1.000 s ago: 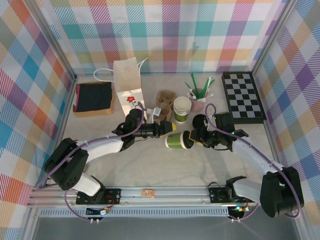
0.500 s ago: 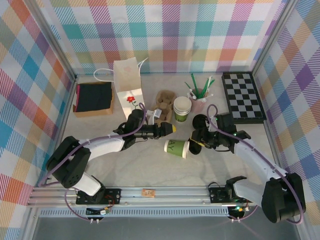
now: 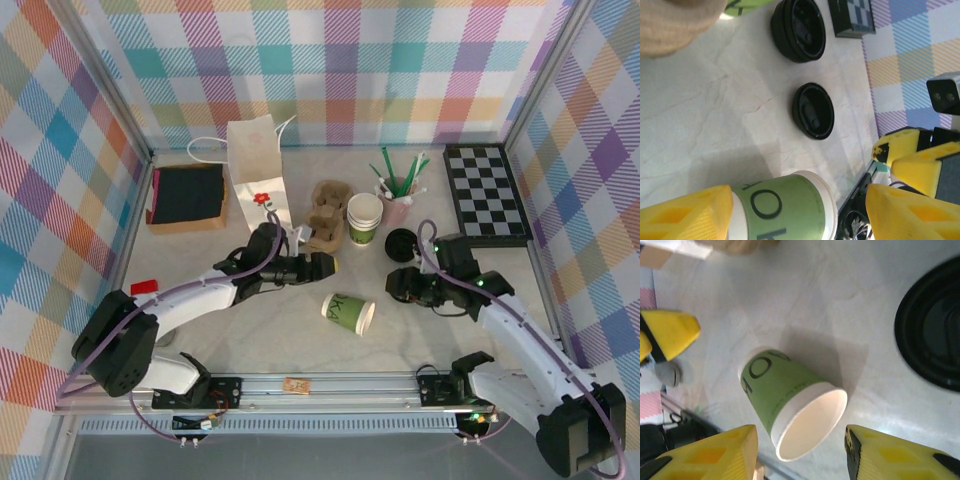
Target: Pack the takeout coffee
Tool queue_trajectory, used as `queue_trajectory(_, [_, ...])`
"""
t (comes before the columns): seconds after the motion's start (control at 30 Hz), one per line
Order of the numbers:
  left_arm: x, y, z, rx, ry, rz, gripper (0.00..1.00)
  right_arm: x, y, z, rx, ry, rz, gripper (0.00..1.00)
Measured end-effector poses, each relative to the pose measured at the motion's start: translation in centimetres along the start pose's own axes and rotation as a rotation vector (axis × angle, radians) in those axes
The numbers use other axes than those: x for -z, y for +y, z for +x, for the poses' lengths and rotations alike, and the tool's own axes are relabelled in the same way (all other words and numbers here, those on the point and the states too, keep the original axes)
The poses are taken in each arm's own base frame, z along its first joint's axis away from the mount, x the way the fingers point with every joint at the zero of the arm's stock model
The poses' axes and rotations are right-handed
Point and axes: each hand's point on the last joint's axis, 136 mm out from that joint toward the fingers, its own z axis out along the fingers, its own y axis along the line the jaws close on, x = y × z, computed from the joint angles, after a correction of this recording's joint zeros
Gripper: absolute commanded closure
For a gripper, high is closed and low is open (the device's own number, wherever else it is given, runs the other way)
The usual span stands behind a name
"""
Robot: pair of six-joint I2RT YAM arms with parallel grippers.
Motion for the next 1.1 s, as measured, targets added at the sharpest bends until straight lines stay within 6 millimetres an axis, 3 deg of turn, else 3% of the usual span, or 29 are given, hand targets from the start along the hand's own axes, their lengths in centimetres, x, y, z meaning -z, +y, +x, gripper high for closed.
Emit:
queue_trajectory(0.2, [0.1, 2.2, 2.4, 0.058, 0.050, -0.051, 0.35, -1.6, 0.7, 5.9, -0.010, 0.146, -0.060, 0.50])
queue_trajectory(0.37, [1.2, 3.2, 4.0, 0.091, 0.070, -0.083, 0.45, -2.6, 1.4, 8.2, -0.032, 0.195, -0.105, 0.50])
queue_trajectory(0.57, [0.7, 4.2, 6.0, 0.122, 0.118, -0.108, 0.54, -6.1, 2.3, 10.4, -0.044, 0.304, -0.077, 0.51])
queue_trajectory(0.7, [0.4, 4.3, 7.3, 0.117, 0.151, -0.114, 0.56, -7.6, 3.8, 10.8, -0.046, 0.321, -0.112, 0.51])
queue_trajectory(0.9, [1.2, 5.4, 8.3, 0.124, 0.150, -0.146, 0.56, -8.3, 5.0, 9.7, -0.085, 0.272, -0.148, 0.50])
queue_trajectory(1.1, [2.9, 5.4, 7.6, 0.114, 0.104, -0.183, 0.49, -8.8, 6.0, 9.4, -0.109, 0.261, -0.172, 0.49])
